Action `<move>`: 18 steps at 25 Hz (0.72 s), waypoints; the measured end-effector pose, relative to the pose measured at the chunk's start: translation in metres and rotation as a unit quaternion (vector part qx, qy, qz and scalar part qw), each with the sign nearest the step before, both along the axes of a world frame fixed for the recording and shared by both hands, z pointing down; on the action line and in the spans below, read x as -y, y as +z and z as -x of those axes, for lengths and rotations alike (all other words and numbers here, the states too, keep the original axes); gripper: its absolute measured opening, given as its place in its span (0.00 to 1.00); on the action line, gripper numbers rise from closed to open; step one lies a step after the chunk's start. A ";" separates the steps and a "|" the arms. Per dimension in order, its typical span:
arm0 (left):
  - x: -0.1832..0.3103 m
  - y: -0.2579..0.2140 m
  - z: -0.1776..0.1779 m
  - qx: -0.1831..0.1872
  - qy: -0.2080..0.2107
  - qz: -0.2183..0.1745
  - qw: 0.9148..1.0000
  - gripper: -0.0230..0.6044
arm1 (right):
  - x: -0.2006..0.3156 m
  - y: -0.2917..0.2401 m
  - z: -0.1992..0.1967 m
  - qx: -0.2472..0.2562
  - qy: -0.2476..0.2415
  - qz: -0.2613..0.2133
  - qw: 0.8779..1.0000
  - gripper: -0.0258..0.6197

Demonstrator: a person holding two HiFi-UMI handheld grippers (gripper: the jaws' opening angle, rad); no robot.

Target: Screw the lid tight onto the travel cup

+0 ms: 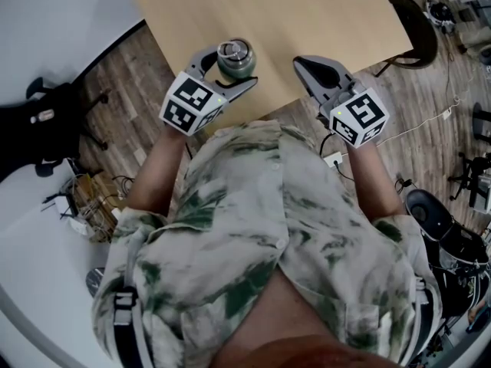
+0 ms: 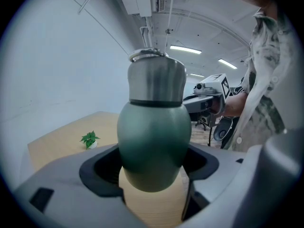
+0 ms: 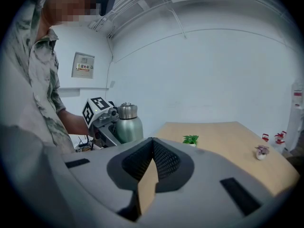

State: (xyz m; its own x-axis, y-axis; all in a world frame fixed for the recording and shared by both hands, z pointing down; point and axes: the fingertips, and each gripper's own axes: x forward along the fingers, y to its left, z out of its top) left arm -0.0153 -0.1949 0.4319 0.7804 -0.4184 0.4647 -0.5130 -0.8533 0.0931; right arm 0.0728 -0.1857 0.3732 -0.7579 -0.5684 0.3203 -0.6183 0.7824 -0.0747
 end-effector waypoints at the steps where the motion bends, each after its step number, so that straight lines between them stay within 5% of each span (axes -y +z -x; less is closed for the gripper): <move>1: 0.000 0.000 0.001 0.000 -0.001 0.000 1.000 0.64 | -0.001 0.001 0.000 0.001 0.001 0.001 1.000 0.08; 18: -0.005 0.010 0.009 -0.003 -0.004 0.001 1.000 0.64 | -0.009 0.015 0.008 -0.007 0.008 0.007 1.000 0.07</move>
State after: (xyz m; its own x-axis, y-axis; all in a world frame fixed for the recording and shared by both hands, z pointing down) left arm -0.0243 -0.1898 0.4422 0.7799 -0.4240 0.4604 -0.5191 -0.8492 0.0973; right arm 0.0650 -0.1771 0.3881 -0.7445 -0.5753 0.3387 -0.6316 0.7714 -0.0780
